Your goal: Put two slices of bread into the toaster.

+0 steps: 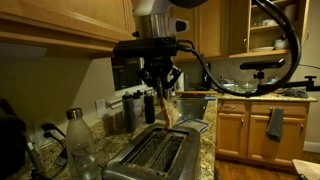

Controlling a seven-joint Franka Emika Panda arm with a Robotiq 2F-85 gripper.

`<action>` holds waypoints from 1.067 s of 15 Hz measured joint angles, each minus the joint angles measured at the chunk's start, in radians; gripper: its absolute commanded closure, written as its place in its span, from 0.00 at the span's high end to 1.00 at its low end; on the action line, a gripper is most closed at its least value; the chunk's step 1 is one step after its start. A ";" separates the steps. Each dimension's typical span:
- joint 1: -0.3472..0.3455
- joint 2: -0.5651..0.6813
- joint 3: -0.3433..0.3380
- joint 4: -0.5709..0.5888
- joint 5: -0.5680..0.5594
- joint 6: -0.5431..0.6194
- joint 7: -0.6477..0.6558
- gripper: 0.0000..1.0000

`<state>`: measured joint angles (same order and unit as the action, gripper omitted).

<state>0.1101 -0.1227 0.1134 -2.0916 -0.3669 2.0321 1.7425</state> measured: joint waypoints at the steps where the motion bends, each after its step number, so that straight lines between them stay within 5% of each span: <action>1: 0.000 0.001 0.007 0.000 0.000 0.001 0.007 0.10; 16: -0.001 0.060 0.028 -0.004 0.010 0.158 0.011 0.10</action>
<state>0.1093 -0.0626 0.1418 -2.0958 -0.3572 2.1902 1.7539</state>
